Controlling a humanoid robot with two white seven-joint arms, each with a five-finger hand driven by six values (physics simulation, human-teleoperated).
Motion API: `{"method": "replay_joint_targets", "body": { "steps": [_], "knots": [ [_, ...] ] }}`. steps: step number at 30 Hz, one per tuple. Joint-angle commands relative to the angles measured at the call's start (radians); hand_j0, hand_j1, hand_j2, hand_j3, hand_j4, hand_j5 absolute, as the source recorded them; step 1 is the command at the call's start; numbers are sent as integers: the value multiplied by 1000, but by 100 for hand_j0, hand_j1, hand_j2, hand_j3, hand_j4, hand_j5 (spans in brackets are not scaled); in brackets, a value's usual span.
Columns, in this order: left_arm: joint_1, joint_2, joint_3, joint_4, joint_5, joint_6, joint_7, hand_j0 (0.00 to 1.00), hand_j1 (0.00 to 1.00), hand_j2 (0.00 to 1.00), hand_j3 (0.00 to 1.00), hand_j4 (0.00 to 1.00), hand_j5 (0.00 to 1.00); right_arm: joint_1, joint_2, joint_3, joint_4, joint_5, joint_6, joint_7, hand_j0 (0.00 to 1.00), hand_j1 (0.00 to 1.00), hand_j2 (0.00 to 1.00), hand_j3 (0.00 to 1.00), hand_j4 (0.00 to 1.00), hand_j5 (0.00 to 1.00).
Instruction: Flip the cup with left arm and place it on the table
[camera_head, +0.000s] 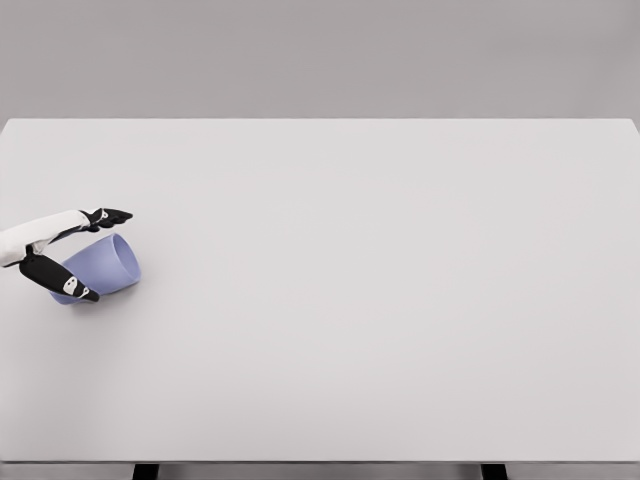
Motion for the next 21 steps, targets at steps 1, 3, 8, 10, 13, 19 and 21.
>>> {"method": "replay_joint_targets", "body": {
  "steps": [1, 3, 8, 10, 13, 19, 21],
  "knots": [
    [0, -12, 0, 1, 2, 29, 4, 100, 100, 100, 100, 100, 100, 0, 0, 0, -2, -1, 0, 0, 100, 100, 100, 100, 100, 100],
    [0, -24, 0, 3, 3, 30, 9, 100, 100, 100, 100, 100, 100, 2, 0, 0, 0, -1, 0, 0, 100, 100, 100, 100, 100, 100],
    [5, -25, 0, 3, 3, 32, 47, 100, 100, 100, 100, 100, 100, 0, 0, 0, 0, -1, 0, 0, 100, 100, 100, 100, 100, 100],
    [8, -29, 0, 3, 2, 32, 50, 100, 100, 100, 100, 100, 100, 0, 0, 0, 0, -1, 0, 0, 100, 100, 100, 100, 100, 100],
    [9, -29, 0, 0, -4, 32, 79, 100, 100, 100, 100, 100, 100, 0, 0, 0, 0, -1, 0, 0, 100, 100, 100, 100, 100, 100],
    [15, -35, -1, -5, -7, 29, 78, 100, 100, 100, 100, 100, 100, 0, 0, 0, 0, -1, 0, 0, 100, 100, 100, 100, 100, 100],
    [17, -35, -3, -6, -7, 29, 78, 100, 100, 100, 100, 100, 100, 0, 0, 0, -2, -1, 0, 0, 100, 100, 100, 100, 100, 100]
  ]
}}
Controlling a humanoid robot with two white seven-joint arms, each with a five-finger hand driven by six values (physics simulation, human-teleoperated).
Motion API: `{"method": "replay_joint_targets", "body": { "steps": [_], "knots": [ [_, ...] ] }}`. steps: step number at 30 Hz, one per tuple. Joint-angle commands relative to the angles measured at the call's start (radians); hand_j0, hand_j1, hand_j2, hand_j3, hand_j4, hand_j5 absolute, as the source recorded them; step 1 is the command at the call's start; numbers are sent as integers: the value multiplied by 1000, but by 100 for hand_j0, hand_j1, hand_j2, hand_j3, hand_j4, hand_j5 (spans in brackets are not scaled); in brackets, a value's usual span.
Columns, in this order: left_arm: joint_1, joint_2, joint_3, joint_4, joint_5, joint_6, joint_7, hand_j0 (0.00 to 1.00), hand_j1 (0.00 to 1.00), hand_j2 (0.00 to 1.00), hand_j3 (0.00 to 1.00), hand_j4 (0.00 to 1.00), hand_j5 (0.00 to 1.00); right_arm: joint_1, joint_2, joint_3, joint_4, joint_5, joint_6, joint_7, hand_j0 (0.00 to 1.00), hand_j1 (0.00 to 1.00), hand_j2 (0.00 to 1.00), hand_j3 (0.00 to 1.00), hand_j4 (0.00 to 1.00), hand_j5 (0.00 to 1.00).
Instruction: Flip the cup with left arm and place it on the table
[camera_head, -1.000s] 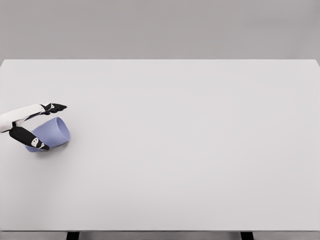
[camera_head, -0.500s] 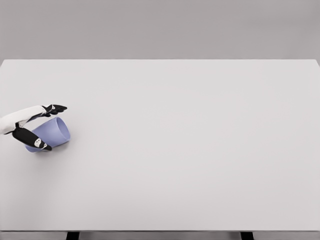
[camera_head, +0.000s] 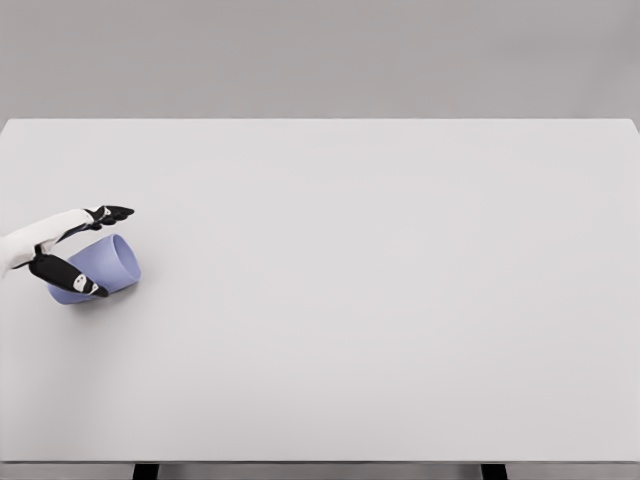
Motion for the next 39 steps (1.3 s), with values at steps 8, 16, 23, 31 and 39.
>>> {"method": "replay_joint_targets", "body": {
  "steps": [8, 16, 23, 31, 39],
  "knots": [
    [14, 1, -2, -3, -15, -1, 1, 100, 100, 100, 100, 100, 100, 0, 0, 0, -1, -1, 0, 0, 100, 100, 100, 100, 100, 100],
    [20, -5, -2, -3, -20, 1, 1, 100, 100, 100, 100, 100, 100, 0, 0, 0, 0, -1, 0, 0, 100, 100, 100, 100, 100, 100],
    [28, -8, -2, -3, -47, 1, 2, 92, 92, 92, 92, 92, 92, 0, 0, 0, -1, -1, 0, 0, 100, 100, 100, 100, 100, 100],
    [37, -8, -2, 0, -49, -2, 2, 73, 73, 73, 73, 73, 73, 2, 0, 0, 0, -1, 0, 0, 100, 100, 100, 100, 100, 100],
    [35, -5, -2, -3, -55, -12, 2, 67, 67, 67, 67, 67, 67, 0, 0, 0, -1, -1, 0, 0, 100, 100, 100, 100, 100, 100]
  ]
}}
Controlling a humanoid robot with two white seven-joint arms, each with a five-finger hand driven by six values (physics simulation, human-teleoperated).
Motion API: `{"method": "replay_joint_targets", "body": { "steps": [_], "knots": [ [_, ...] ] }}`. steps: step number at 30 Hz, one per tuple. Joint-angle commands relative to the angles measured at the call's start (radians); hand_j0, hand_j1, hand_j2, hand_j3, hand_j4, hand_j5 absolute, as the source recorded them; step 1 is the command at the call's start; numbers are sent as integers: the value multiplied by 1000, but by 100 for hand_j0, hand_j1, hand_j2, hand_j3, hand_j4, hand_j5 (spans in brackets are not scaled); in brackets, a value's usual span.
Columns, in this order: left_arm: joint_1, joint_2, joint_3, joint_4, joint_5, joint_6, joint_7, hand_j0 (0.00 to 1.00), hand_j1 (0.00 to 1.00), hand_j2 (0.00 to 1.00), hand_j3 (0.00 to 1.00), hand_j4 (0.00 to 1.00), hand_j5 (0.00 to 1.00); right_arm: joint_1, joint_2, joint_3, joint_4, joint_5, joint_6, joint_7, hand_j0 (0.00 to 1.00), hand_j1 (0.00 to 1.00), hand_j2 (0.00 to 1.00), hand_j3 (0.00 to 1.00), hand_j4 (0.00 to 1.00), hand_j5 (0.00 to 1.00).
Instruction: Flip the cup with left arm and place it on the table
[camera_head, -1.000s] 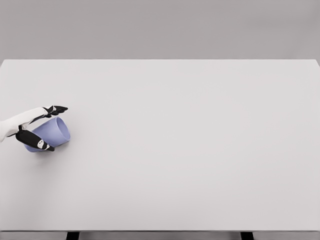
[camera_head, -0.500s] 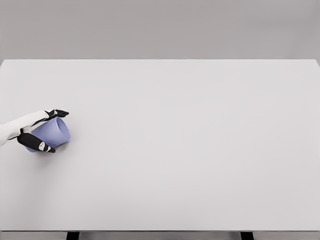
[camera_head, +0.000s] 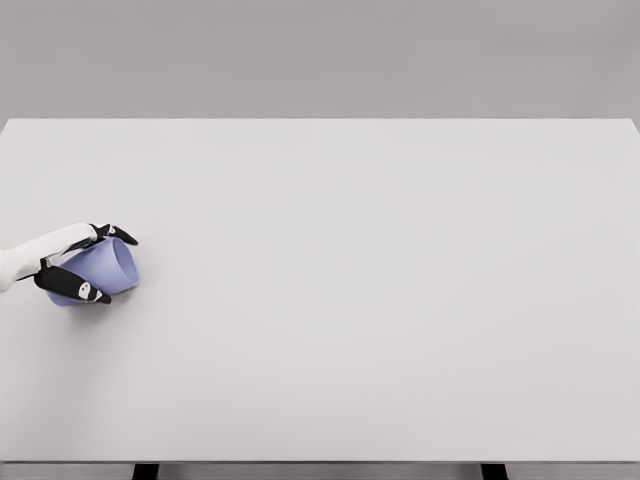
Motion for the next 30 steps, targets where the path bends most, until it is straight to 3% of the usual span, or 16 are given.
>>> {"method": "replay_joint_targets", "body": {
  "steps": [1, 15, 22, 25, 30],
  "knots": [
    [0, 2, 2, -1, 1, -6, 0, 67, 67, 67, 67, 67, 67, 0, 0, 0, 0, -1, 0, 0, 100, 100, 100, 100, 100, 100],
    [-17, 13, 25, -9, 16, -29, 1, 68, 68, 68, 68, 68, 68, 0, 0, 0, 0, -1, 0, 0, 100, 100, 100, 100, 100, 100],
    [-64, -1, 26, -12, 20, -34, 5, 69, 69, 69, 69, 69, 69, 0, 0, 0, -1, -1, 0, 0, 100, 100, 100, 100, 100, 100],
    [-80, -2, 26, -12, 70, -58, 41, 69, 69, 69, 69, 69, 69, 0, 0, 0, -1, -1, 0, 0, 100, 100, 100, 100, 100, 100],
    [-78, -76, 54, -12, 88, -104, 41, 69, 69, 69, 69, 69, 69, 2, 0, 0, 0, -1, 0, 0, 100, 100, 100, 100, 100, 100]
  ]
}}
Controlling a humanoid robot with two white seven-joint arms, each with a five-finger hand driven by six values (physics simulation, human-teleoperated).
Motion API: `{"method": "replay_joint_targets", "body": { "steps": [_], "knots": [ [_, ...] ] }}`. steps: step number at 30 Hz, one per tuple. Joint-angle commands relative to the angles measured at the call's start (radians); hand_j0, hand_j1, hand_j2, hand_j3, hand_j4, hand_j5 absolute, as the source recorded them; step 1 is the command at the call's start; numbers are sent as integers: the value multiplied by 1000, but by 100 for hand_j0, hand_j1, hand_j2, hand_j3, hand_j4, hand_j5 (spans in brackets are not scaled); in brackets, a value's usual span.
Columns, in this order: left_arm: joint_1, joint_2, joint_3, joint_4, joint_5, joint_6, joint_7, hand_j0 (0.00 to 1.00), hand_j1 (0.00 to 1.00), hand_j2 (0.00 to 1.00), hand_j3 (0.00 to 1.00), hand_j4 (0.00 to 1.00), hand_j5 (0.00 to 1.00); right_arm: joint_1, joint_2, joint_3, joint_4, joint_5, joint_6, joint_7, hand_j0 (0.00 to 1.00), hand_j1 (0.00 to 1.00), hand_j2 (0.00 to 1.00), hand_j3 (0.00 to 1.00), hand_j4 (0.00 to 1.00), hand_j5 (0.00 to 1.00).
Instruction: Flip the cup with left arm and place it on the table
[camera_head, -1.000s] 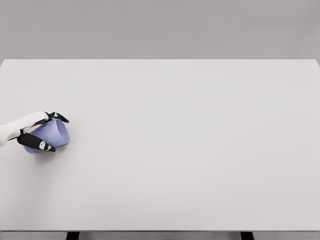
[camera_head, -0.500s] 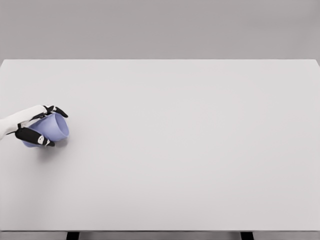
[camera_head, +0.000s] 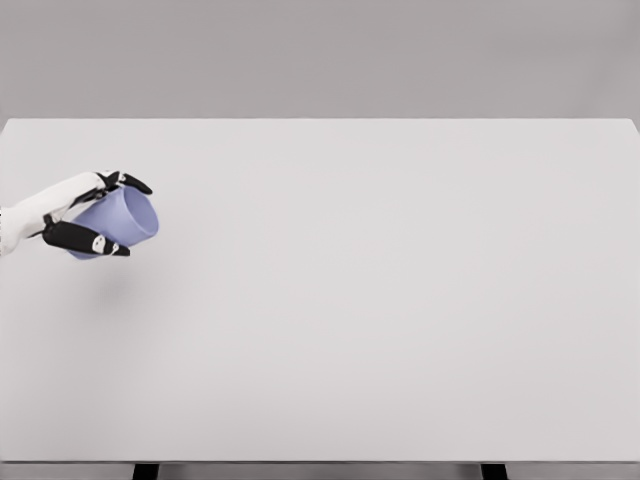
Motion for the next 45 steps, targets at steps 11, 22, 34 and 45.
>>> {"method": "replay_joint_targets", "body": {
  "steps": [11, 22, 34, 45],
  "knots": [
    [2, -132, 57, 13, 73, -101, 2, 70, 70, 70, 70, 70, 70, 0, 0, 0, 0, -1, 0, 0, 100, 100, 100, 100, 100, 100],
    [12, -246, 61, 8, 79, -116, -5, 71, 71, 71, 71, 71, 71, 0, 0, 0, 0, -1, 0, 0, 100, 100, 100, 100, 100, 100],
    [8, -404, 58, 4, 77, -138, -24, 71, 71, 71, 71, 71, 71, 0, 0, 0, 0, -1, 0, 0, 100, 100, 100, 100, 100, 100],
    [17, -501, 57, 13, 79, -190, -76, 72, 72, 72, 72, 72, 72, 2, 0, 0, -1, -1, 0, 0, 100, 100, 100, 100, 100, 100]
  ]
}}
